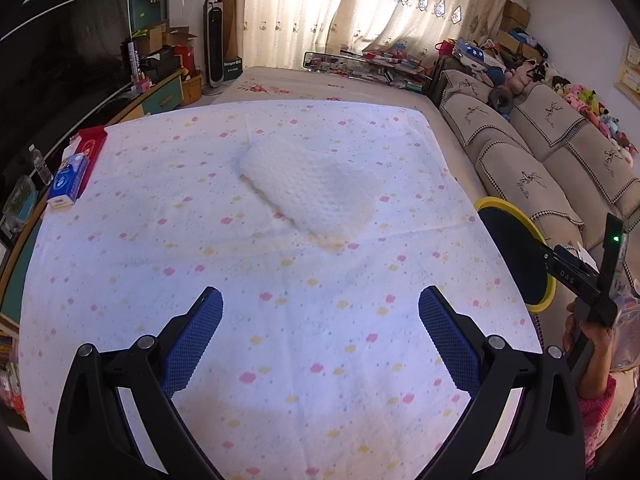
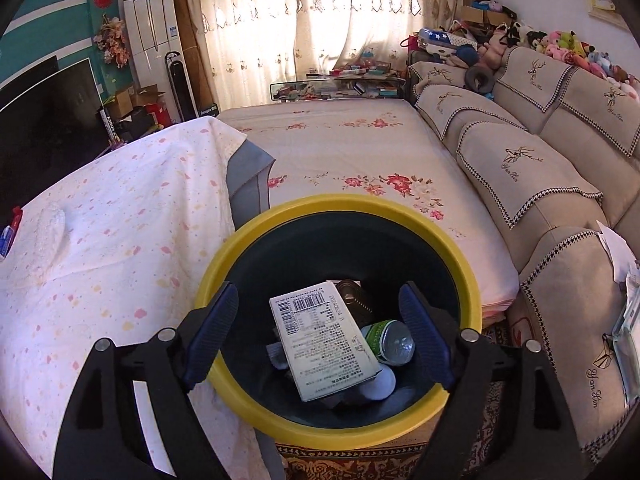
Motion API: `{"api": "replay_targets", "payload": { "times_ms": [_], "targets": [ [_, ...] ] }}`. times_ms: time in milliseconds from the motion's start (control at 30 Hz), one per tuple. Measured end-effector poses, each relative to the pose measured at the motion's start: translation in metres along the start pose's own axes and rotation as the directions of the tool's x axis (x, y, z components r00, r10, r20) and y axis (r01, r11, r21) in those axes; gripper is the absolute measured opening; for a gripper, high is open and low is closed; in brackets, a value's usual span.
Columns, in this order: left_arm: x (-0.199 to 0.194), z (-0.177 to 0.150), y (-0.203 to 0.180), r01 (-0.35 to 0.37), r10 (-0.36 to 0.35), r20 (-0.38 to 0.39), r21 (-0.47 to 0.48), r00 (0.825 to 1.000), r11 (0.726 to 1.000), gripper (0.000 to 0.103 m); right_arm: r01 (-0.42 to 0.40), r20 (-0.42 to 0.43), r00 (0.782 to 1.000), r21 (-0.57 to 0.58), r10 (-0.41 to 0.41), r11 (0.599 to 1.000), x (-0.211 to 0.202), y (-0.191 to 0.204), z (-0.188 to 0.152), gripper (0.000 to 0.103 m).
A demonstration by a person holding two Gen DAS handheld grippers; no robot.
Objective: Collect trash
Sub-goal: 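Move the left gripper toward the white foam mesh sleeve, then grasp the white foam mesh sleeve with the left gripper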
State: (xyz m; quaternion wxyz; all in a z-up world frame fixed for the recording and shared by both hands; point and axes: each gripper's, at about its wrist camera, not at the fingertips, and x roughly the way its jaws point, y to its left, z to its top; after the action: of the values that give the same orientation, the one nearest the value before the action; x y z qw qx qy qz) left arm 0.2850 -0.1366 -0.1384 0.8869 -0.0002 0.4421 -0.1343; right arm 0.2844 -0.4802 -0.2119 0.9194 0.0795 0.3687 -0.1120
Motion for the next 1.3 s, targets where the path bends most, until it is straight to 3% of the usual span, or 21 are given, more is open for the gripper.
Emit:
{"api": "replay_targets", "payload": {
  "times_ms": [167, 367, 533, 733, 900, 1000, 1033, 1167, 1300],
  "targets": [
    [0.047, 0.036, -0.017, -0.024, 0.025, -0.041, 0.028, 0.999, 0.999, 0.097, -0.016, -0.008, 1.000, -0.009, 0.016, 1.000, -0.002, 0.006, -0.001, 0.079],
    [0.103, 0.073, -0.016, -0.052, 0.047, -0.110, -0.039, 0.993, 0.998, 0.097, -0.028, -0.030, 0.999, -0.002, 0.028, 1.000, 0.005, 0.005, -0.004, 0.079],
    [0.139, 0.084, -0.013, -0.094, 0.080, -0.169, -0.079, 0.982, 0.992, 0.097, -0.038, -0.044, 0.998, 0.008, 0.038, 0.999, 0.013, 0.000, -0.005, 0.079],
    [0.155, 0.090, -0.020, -0.143, 0.134, -0.167, -0.042, 0.977, 0.989, 0.095, -0.049, -0.050, 0.998, 0.015, 0.050, 0.999, 0.018, -0.001, -0.006, 0.079],
    [0.159, 0.092, -0.027, -0.178, 0.178, -0.124, 0.011, 0.976, 0.984, 0.069, -0.065, -0.045, 0.997, 0.024, 0.066, 0.998, 0.017, -0.002, -0.006, 0.079],
    [0.157, 0.095, -0.027, -0.167, 0.169, -0.107, 0.026, 0.980, 0.986, 0.032, -0.075, -0.037, 0.996, 0.023, 0.076, 0.997, 0.014, -0.001, -0.006, 0.079],
    [0.155, 0.095, -0.025, -0.149, 0.150, -0.107, 0.019, 0.983, 0.989, 0.015, -0.077, -0.035, 0.996, 0.022, 0.078, 0.997, 0.012, -0.001, -0.006, 0.079],
    [0.137, 0.096, -0.017, -0.087, 0.087, -0.073, 0.007, 0.994, 0.996, 0.010, -0.087, -0.015, 0.996, 0.029, 0.088, 0.996, 0.003, -0.004, -0.006, 0.079],
    [0.105, 0.093, -0.027, -0.076, 0.077, -0.020, 0.058, 0.997, 0.995, 0.010, -0.088, 0.011, 0.996, 0.045, 0.088, 0.995, -0.009, -0.012, -0.005, 0.079]
  ]
}}
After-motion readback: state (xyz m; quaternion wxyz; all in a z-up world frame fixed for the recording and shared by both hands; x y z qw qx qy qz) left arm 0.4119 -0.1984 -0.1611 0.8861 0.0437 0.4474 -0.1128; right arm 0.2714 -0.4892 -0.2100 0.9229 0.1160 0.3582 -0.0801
